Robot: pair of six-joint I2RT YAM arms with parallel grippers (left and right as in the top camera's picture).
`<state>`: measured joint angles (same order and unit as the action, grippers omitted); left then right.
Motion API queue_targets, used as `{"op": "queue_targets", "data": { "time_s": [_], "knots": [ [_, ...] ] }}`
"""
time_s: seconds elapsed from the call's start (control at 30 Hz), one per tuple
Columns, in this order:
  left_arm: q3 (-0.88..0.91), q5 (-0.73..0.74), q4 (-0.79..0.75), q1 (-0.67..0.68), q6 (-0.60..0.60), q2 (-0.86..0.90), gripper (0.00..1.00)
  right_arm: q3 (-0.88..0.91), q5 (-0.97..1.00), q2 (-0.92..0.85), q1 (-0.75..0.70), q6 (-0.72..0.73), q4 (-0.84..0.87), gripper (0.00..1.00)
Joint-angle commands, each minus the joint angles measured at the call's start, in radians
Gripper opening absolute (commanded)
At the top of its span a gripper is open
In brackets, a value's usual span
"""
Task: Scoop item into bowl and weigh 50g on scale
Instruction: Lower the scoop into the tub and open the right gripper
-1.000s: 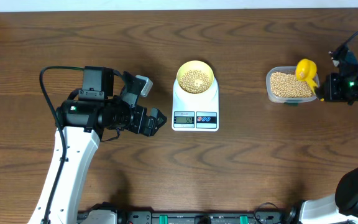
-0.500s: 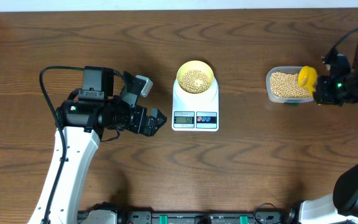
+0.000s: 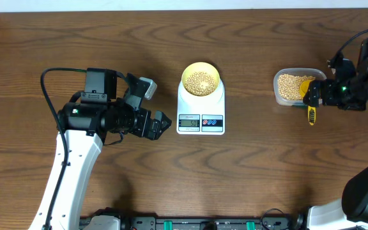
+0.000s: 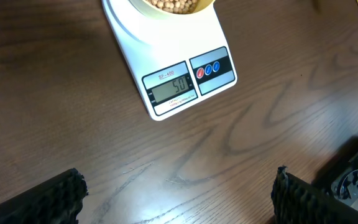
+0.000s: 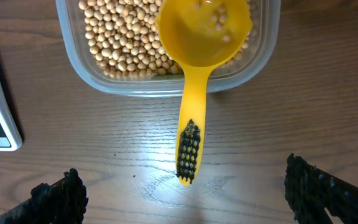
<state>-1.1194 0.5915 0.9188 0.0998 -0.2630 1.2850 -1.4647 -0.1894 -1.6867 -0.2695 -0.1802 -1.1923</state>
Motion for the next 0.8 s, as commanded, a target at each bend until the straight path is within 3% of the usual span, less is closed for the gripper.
{"op": "queue_targets", "data": {
  "time_s": [0.0,0.2,0.37,0.5,0.77],
  "knots": [
    [0.005,-0.009,0.003,-0.005,-0.006,0.003,0.98,0.005,0.012,0.006,0.006,0.027,0.005,0.99],
    [0.005,-0.009,0.003,-0.005,-0.006,0.003,0.98,0.004,0.021,0.049,0.007,0.031,0.067,0.99],
    [0.005,-0.009,0.003,-0.005,-0.006,0.003,0.98,0.004,0.030,0.182,0.006,-0.028,0.106,0.99],
    [0.005,-0.009,0.003,-0.005,-0.006,0.003,0.98,0.004,0.026,0.341,0.006,-0.139,-0.035,0.99],
    [0.005,-0.009,0.003,-0.005,-0.006,0.003,0.98,0.005,0.055,0.542,-0.015,-0.128,-0.226,0.99]
  ]
}}
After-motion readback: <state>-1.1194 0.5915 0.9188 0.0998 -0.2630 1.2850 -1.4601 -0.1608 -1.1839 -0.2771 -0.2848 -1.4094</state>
